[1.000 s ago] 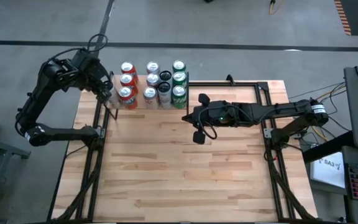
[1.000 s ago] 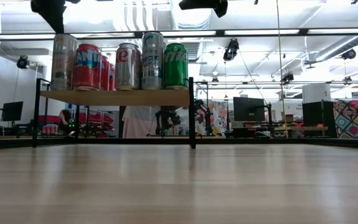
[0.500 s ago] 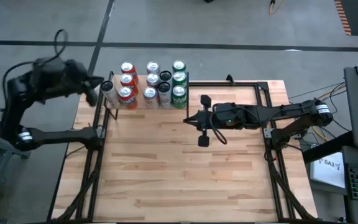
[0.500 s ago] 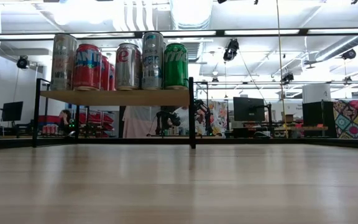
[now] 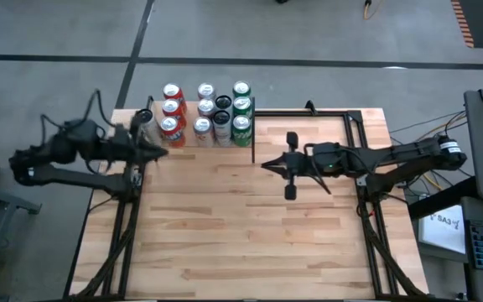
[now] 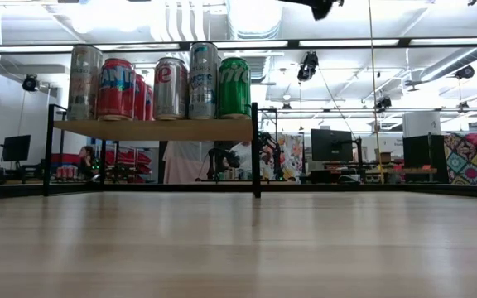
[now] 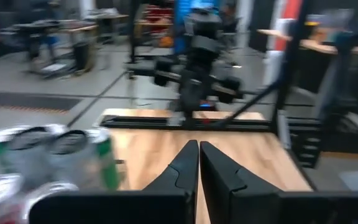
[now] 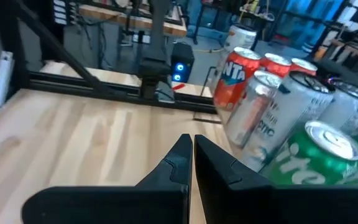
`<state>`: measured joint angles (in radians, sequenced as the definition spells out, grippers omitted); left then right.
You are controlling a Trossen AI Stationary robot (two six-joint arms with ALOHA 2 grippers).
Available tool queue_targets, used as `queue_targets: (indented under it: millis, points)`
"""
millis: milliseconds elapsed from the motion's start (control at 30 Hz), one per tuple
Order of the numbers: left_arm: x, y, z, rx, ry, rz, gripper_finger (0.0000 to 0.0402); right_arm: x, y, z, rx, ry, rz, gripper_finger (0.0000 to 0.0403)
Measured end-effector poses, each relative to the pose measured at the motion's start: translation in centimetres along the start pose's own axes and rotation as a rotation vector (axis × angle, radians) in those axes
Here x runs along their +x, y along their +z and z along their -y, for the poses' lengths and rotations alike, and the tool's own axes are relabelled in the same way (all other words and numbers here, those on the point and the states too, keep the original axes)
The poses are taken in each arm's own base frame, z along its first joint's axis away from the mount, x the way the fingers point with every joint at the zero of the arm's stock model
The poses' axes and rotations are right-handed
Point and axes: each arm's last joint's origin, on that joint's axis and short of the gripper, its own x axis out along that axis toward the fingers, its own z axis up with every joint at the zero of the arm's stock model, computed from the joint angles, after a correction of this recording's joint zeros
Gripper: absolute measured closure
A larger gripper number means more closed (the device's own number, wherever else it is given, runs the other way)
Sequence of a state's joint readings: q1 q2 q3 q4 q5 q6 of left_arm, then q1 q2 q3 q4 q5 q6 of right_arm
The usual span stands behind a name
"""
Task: Place canned beverage on shelf
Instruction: Adjust the silver soda can on the shelf
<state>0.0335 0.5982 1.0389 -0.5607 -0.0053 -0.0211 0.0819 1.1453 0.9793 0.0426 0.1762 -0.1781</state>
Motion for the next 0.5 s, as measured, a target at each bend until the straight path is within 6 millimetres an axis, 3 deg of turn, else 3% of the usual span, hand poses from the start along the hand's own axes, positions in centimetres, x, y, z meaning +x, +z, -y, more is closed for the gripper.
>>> queue_targets:
  millis: [233,500]
  points:
    - [1.4,-5.0,1.9,0.039,-0.213,0.051,0.0402,-2.2,-1.0,0.2,0.075,0.015,0.018,0.0394]
    - [0.9,-9.0,3.0,0.134,-0.346,0.029,0.0402,-3.2,-1.6,0.5,0.071,0.010,0.024,0.0394]
